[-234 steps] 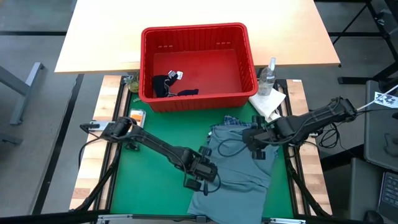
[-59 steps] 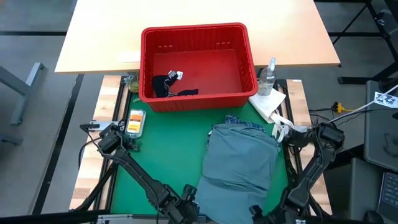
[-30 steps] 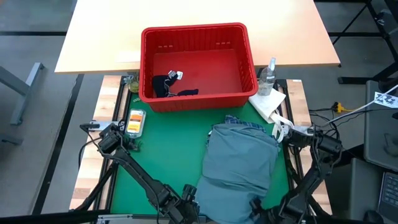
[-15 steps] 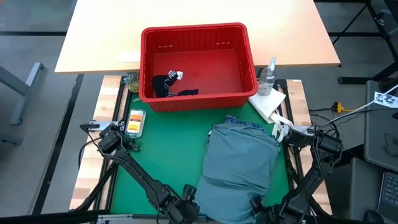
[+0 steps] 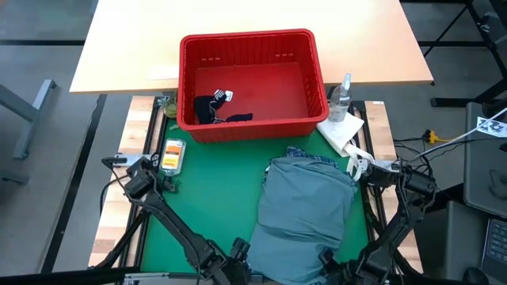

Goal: Fold Laundry from Bin
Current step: Fold the blue pants on top of the blue shirt

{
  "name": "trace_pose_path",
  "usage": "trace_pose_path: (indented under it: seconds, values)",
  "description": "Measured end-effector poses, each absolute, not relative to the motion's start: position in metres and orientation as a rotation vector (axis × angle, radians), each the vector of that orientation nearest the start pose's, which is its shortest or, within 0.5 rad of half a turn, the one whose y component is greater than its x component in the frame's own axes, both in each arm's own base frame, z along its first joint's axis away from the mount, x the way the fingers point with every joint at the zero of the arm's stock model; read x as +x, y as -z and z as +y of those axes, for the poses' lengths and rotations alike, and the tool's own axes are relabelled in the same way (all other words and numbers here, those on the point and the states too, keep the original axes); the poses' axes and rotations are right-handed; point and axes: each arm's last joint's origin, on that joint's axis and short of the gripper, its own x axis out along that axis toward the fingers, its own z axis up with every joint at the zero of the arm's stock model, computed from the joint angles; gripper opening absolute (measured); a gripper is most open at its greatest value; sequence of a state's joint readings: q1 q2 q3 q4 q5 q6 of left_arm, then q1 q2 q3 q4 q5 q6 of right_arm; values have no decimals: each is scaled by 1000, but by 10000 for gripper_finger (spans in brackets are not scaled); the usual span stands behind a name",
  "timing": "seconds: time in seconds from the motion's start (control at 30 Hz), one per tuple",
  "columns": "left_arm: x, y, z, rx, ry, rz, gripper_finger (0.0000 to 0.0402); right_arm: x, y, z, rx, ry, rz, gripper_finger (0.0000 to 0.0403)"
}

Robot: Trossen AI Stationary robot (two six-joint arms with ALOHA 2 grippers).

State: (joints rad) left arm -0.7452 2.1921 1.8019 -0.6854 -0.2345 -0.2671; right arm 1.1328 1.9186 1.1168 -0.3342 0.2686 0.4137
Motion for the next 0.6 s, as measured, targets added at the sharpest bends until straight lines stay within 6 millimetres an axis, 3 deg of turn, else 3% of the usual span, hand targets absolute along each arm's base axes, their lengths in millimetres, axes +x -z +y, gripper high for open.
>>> trace_pose_path:
  seconds: [0.27,0.6]
  values:
    - [355,-163,-316,379,269,1023,220,162,-131,327,-375,-560,996,116]
    - [364,-140,-313,464,261,1020,220,163,-131,328,-366,-563,987,99]
